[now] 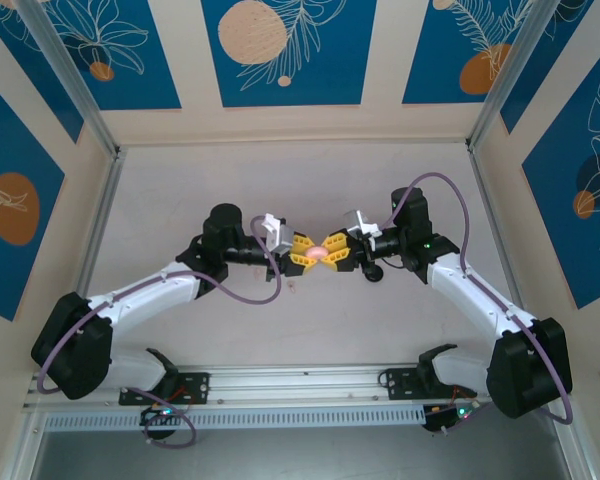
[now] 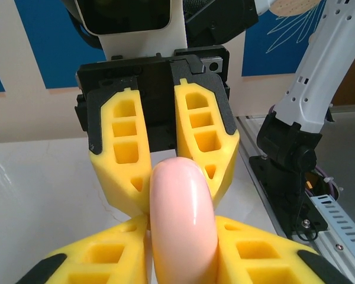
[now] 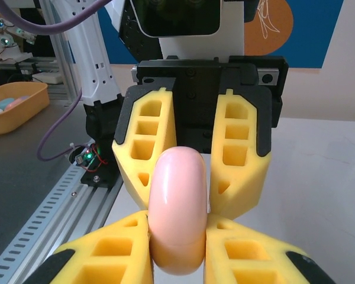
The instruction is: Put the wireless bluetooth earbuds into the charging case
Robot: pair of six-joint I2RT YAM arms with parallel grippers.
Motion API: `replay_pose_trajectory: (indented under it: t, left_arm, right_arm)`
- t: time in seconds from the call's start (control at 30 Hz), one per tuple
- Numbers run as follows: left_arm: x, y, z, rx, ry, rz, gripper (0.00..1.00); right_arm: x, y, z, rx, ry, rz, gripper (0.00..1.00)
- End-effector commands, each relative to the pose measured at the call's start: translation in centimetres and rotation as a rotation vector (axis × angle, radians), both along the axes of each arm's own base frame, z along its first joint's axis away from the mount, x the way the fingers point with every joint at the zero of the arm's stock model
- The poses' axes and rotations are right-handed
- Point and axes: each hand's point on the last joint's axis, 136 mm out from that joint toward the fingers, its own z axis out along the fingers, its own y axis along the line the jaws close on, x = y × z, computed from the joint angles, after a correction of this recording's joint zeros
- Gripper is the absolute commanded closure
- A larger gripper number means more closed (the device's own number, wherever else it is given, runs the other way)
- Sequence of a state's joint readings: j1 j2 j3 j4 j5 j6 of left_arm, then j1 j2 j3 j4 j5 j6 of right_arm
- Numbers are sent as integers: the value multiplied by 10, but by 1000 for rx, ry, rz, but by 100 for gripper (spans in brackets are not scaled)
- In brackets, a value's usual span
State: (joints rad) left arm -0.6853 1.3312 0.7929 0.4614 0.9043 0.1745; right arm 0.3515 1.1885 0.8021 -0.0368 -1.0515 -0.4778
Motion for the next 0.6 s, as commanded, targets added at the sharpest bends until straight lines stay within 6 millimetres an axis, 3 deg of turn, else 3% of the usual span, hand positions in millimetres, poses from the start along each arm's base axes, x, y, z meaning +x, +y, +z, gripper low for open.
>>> replay_pose_trajectory:
  t: [0.0, 0.17, 0.37, 0.57]
  left_arm:
    - [-9, -4, 5, 0, -31, -47, 63]
    - [-9, -4, 2, 7, -31, -39, 62]
    - [-8, -5, 2, 6, -30, -39, 68]
    - [-8, -4, -3, 16, -25, -29, 63]
  right_arm:
    - [-2, 1, 2, 8, -8, 4, 78]
    - [-3, 0, 3, 10, -11, -3, 78]
    - [-4, 0, 4, 11, -11, -2, 78]
    - [-4, -1, 5, 13, -13, -5, 78]
